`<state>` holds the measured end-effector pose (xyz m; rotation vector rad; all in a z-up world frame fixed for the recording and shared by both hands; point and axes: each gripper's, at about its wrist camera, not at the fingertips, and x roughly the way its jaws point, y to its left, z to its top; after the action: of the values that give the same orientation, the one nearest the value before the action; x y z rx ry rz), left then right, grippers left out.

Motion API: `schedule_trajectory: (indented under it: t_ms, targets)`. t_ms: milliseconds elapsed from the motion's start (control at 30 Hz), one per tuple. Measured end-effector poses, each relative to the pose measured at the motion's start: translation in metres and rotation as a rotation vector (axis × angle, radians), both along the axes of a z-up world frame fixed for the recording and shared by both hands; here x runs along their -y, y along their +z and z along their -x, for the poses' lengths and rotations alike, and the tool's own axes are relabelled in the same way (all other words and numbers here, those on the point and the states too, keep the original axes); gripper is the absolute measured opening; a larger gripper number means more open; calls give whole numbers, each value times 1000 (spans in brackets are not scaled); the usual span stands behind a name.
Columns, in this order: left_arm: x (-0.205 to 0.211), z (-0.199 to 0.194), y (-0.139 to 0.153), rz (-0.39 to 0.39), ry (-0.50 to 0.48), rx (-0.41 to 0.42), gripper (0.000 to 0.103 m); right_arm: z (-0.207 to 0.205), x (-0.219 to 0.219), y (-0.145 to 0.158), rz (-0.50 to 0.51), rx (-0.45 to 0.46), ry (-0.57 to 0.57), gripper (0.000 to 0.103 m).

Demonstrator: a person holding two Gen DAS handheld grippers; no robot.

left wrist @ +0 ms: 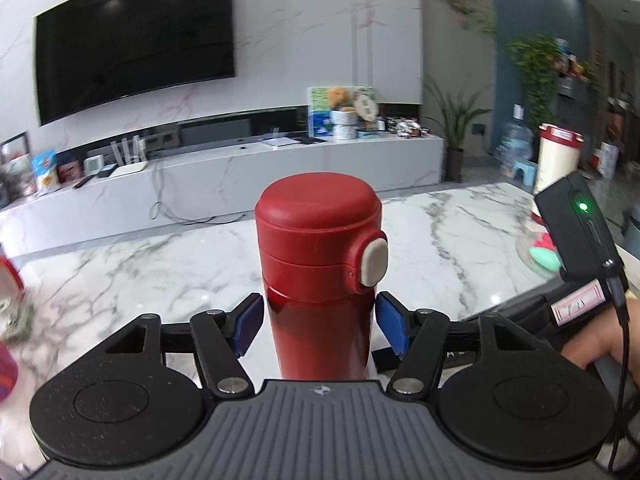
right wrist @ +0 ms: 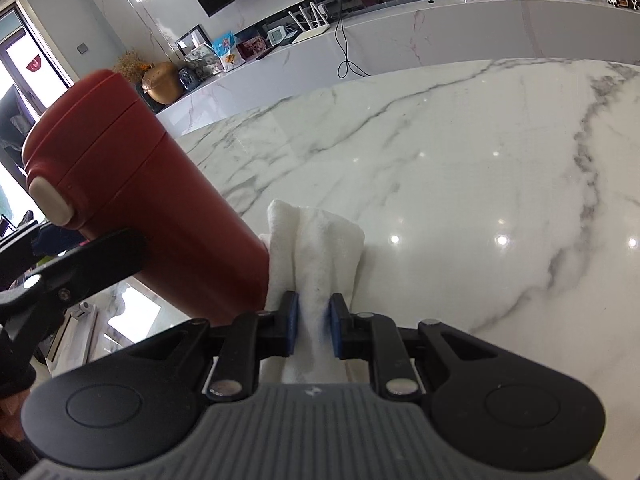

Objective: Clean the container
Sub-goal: 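Rub the towel in the right tool around the thermos body held by the left tool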

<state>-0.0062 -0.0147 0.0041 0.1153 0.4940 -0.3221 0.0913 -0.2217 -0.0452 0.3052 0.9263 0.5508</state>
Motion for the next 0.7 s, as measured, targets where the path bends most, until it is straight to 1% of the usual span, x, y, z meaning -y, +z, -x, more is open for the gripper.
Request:
schedule_trajectory:
  t_ms: [133, 267, 467, 567, 700]
  targets:
    - [5, 2, 2, -13, 34, 28, 62, 1, -1, 2, -11, -20, 14, 19]
    - [1, 0, 4, -8, 35, 23, 63, 4, -5, 3, -13, -28, 43, 19]
    - [-6, -4, 6, -17, -33, 19, 62, 6, 2, 8, -44, -15, 34, 18]
    - [-12, -7, 6, -17, -85, 12, 62, 7, 6, 16, -75, 15, 30, 18]
    - [-17, -9, 5, -21, -143, 12, 62, 10, 16, 30, -141, 69, 18, 18]
